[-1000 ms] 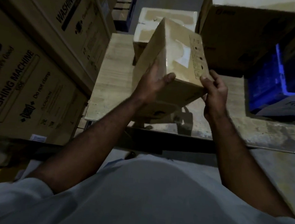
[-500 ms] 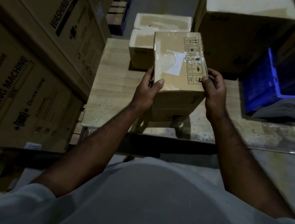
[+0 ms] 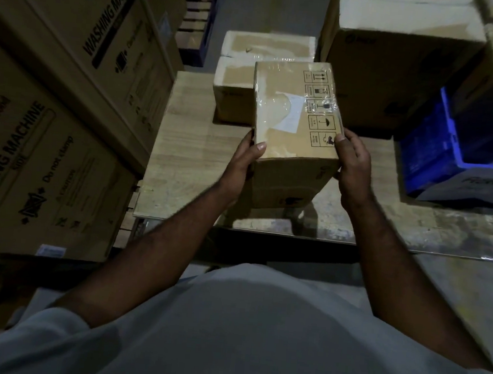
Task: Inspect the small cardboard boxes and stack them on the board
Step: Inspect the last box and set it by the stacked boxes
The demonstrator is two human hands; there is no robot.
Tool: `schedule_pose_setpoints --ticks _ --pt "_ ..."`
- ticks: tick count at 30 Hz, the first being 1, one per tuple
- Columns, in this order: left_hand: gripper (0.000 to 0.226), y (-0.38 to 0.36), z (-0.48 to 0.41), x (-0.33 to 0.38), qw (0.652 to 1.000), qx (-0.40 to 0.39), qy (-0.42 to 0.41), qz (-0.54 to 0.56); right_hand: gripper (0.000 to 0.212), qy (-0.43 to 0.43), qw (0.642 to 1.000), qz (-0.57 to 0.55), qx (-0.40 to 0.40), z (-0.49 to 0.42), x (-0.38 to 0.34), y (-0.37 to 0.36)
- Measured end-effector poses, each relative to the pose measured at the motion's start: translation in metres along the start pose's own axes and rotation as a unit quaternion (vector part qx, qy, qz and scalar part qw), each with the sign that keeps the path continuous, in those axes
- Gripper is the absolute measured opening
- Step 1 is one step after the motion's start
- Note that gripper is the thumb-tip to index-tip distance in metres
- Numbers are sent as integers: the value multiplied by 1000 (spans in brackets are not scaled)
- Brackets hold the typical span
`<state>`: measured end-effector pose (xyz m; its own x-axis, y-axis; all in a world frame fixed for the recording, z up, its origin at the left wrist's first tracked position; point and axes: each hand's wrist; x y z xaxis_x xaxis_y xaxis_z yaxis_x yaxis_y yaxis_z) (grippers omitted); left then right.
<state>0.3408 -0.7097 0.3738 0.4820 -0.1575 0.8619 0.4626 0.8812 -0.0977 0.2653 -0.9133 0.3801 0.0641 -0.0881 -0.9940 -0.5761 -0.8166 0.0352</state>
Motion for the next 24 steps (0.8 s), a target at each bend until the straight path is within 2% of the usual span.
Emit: schedule_pose_setpoints --ticks 4,6,9,10,13,15,17,20,22,24 --pt "42 -1 2 -12 998 -3 39 58 48 -24 1000 -10 -16 1 -3 3" --pt "48 0 1 -20 999 -12 30 1 47 -36 999 -17 -6 0 -3 7" --pt "88 -7 5 -22 993 -25 -20 -115 42 -43 997 -64 15 0 1 17" --pt "95 -11 6 -18 988 -19 -47 -144 42 -50 994 -91 12 0 3 19" --pt "89 -19 0 -4 962 53 -130 -235 49 -121 972 -201 28 8 23 21" --pt "87 -22 -5 6 935 93 -127 -319 54 -181 945 -266 55 12 42 18" --pt "86 -28 -4 11 898 80 -108 -420 57 -225 926 -291 82 16 56 16" --pt "86 -33 -8 -1 822 30 -122 -556 42 -279 923 -230 132 27 73 17" --pt "91 -32 -14 -19 760 2 -147 -633 32 -302 933 -146 130 33 85 23" --pt "98 -32 -20 -35 713 -18 -160 -682 24 -320 936 -85 115 35 89 31"
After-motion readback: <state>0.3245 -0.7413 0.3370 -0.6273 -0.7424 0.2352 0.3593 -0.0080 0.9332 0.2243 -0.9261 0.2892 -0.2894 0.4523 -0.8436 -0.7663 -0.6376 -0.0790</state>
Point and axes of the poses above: each hand's wrist, its own z-axis away from the middle knuckle, its own y-axis out of the back of the hand, x = y × z, and after that the axes turned 13 degrees about y, right-handed
